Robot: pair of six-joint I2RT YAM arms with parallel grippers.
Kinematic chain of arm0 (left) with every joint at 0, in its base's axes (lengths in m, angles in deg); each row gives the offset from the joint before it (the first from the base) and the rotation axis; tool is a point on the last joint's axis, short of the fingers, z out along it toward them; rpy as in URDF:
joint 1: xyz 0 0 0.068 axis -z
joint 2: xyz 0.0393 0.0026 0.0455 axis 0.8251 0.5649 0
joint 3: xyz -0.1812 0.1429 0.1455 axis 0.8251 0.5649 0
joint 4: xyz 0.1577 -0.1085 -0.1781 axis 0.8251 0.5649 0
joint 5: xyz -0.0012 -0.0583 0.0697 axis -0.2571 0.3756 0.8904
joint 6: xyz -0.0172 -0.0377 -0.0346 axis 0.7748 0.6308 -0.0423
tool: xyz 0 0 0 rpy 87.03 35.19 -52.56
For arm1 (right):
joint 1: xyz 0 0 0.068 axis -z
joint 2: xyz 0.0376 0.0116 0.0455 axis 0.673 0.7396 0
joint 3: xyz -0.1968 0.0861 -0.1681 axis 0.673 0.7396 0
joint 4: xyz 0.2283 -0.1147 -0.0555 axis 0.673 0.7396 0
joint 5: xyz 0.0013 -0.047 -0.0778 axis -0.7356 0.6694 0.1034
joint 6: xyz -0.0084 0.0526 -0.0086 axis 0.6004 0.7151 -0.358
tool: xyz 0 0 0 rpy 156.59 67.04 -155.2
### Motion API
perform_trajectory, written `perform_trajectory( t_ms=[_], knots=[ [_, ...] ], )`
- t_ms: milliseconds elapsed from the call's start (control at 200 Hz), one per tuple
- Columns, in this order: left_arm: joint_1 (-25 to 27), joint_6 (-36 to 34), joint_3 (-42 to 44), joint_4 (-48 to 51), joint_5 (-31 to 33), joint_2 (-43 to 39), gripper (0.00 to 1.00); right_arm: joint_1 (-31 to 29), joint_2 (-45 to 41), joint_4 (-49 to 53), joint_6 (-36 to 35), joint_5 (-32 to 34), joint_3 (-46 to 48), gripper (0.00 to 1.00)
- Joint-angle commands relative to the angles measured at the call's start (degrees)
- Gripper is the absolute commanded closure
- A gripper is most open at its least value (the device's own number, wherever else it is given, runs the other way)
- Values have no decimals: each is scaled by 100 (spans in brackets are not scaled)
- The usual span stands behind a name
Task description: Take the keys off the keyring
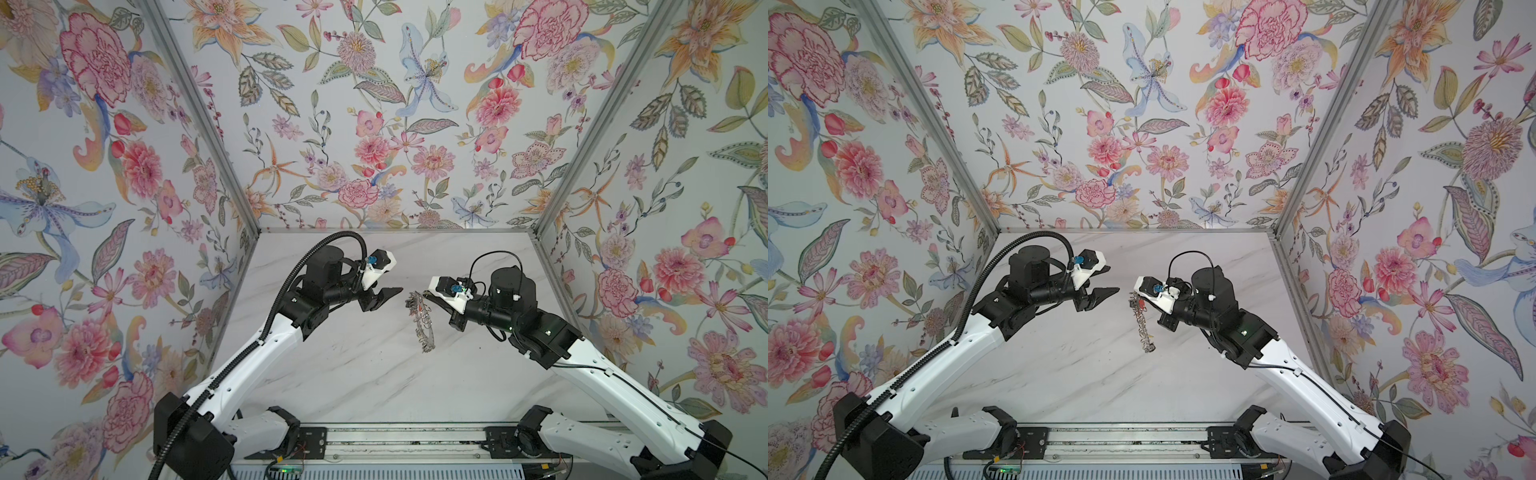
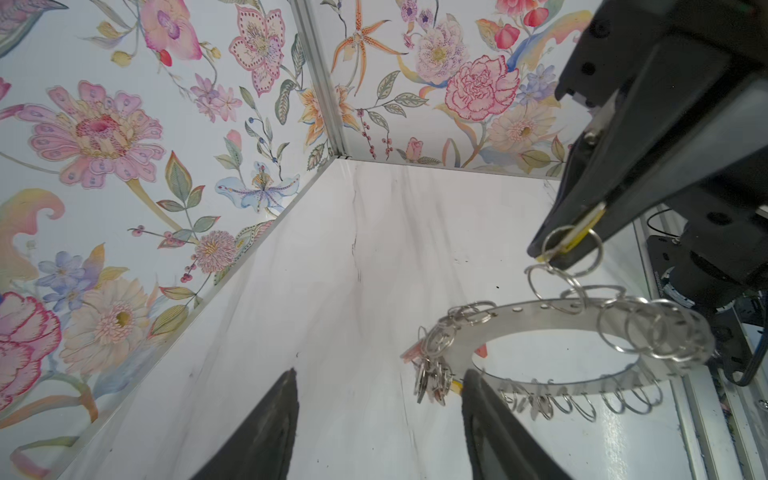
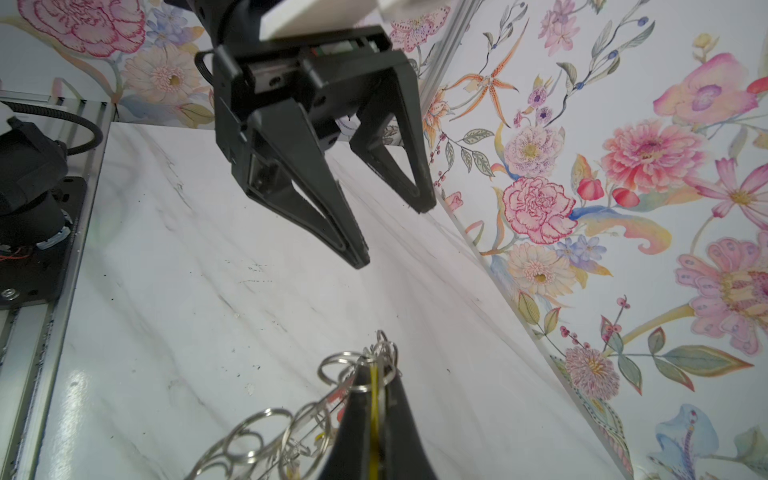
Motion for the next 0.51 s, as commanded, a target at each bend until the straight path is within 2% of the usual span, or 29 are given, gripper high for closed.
perform_trajectory(
  t_ms=[0, 105, 335, 400, 500],
  knots=[
    [-13, -75, -147, -181, -607, -10, 37, 108, 147, -23, -414, -815, -391, 100],
    [12, -23, -60, -274, -847, -95, 37, 145, 382, 143, -628, -976, -616, 100],
    [31, -42, -62, -127, -793, -142, 41, 135, 790, 202, -863, -1164, -977, 100],
    [32, -51, -73, -30, -519, -192, 40, 102, 866, 186, -893, -916, -1041, 100],
    [20, -12, 15, 10, 372, -450, 39, 59, 928, -33, -673, -275, -1039, 100]
  ],
)
